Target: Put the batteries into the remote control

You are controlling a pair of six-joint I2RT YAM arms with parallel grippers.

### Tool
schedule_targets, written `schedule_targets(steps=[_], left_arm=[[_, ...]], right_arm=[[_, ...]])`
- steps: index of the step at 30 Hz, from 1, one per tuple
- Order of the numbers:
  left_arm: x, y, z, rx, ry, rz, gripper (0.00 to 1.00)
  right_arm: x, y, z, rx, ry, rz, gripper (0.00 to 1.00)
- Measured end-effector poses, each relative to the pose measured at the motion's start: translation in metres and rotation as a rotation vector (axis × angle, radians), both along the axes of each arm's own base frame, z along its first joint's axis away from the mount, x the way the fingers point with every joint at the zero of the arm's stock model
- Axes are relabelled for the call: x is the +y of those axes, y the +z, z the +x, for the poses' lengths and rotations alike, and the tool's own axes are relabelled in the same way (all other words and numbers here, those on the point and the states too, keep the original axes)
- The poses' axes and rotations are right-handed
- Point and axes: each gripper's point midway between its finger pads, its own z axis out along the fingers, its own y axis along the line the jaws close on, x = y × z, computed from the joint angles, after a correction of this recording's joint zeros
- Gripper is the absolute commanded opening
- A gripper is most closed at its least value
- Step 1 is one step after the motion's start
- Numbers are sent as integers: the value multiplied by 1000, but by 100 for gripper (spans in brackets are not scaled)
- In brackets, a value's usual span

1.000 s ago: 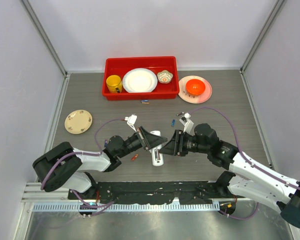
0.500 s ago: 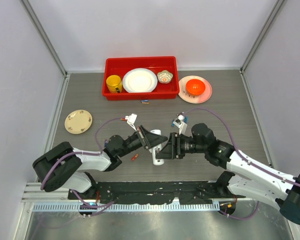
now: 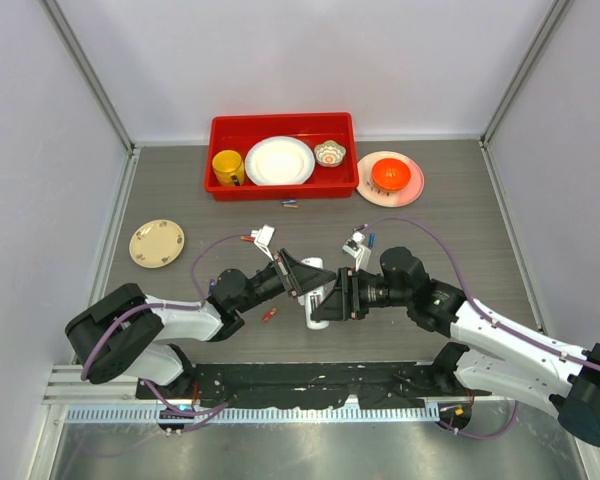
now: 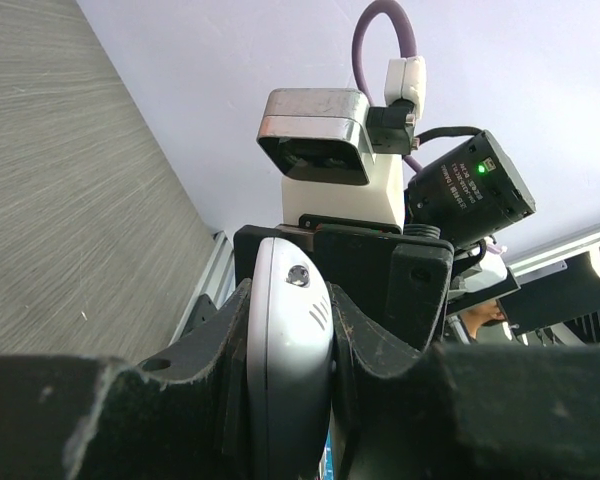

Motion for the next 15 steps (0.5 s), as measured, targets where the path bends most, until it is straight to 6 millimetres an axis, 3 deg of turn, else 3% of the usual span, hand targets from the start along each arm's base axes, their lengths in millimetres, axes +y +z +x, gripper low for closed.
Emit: schedule_targets(steps=[15], left_arm=[[0,-1,-3,0,-17,3,0]], right_arm=[[2,0,2,-6,-1,7,45]])
